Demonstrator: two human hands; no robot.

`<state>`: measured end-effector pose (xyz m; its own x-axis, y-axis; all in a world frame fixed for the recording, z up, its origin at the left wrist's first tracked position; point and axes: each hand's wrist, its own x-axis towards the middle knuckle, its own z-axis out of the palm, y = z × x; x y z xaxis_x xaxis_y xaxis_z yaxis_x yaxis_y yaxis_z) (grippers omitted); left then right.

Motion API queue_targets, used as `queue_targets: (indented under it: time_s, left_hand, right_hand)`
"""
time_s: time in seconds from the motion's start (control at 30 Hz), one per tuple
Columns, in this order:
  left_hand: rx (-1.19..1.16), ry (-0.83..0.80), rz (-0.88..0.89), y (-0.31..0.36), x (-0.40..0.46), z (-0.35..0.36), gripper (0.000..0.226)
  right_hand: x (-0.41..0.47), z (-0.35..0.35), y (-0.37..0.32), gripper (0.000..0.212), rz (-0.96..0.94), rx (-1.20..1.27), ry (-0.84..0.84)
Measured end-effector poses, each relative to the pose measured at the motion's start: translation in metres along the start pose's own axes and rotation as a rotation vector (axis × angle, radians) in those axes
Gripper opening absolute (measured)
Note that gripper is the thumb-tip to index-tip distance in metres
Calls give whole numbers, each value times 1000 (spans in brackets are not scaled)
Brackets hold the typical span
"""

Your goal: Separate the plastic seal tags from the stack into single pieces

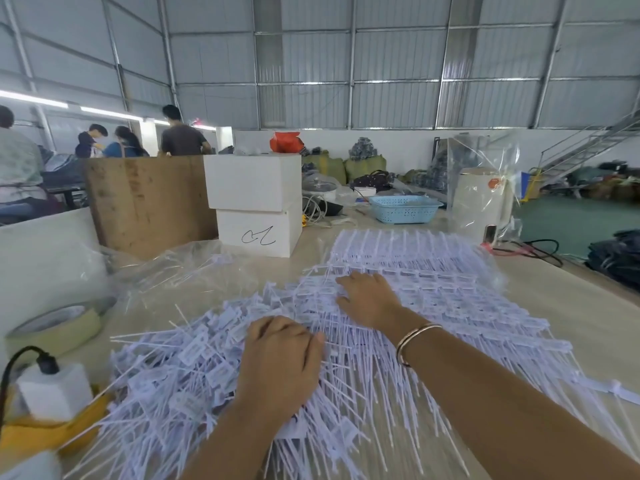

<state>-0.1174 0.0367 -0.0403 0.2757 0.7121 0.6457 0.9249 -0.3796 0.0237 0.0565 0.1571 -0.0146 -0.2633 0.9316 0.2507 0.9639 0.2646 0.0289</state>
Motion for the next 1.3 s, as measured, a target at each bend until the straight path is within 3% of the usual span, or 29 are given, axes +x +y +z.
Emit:
queue_targets:
  time_s: [0.07,0.2,0.37,0.47,0.7,0.8,0.9,0.97,1.03,1.17,1.23,1.3]
  left_hand:
    - [-16,-19,-28,0,-1,1,61]
    - [-50,11,-60,-1,-2,2,64]
    - [-70,10,-91,-3,-1,1,71]
    - [-109,37,-91,-3,-2,3,71]
    - [-103,21,-86,-6,0,4,74]
    - [-156,124,-56,-6,1,2,65]
    - [-311,264,-108,-1,2,-4,56]
    - [-477,270,-159,3,3,-8,57]
    - [-616,211,-176,11,1,-9,53]
    - [-673,16,-122,20,3,-5,42]
    - [-706,3,-72,24,5,-6,26]
    - [-657,8,-15,26,7,-7,20]
  right_hand:
    - [2,-2,3,39,-9,-60,12]
    - [-1,-11,16,31,54,146,-11]
    - [-12,-34,31,24,99,130,49]
    - [-19,-56,38,35,99,175,47]
    - [-43,-124,50,36,49,419,261]
    - [-66,-147,43,37,5,490,363]
    - [-92,-132,23,32,-52,434,331]
    - [-109,-109,11,31,-73,383,353]
    - [-121,-86,6,33,-96,425,424]
    - [-138,-51,3,39,-40,354,541]
    - [-146,-42,1,38,-17,277,618]
    - [-148,-37,-2,38,-46,225,574]
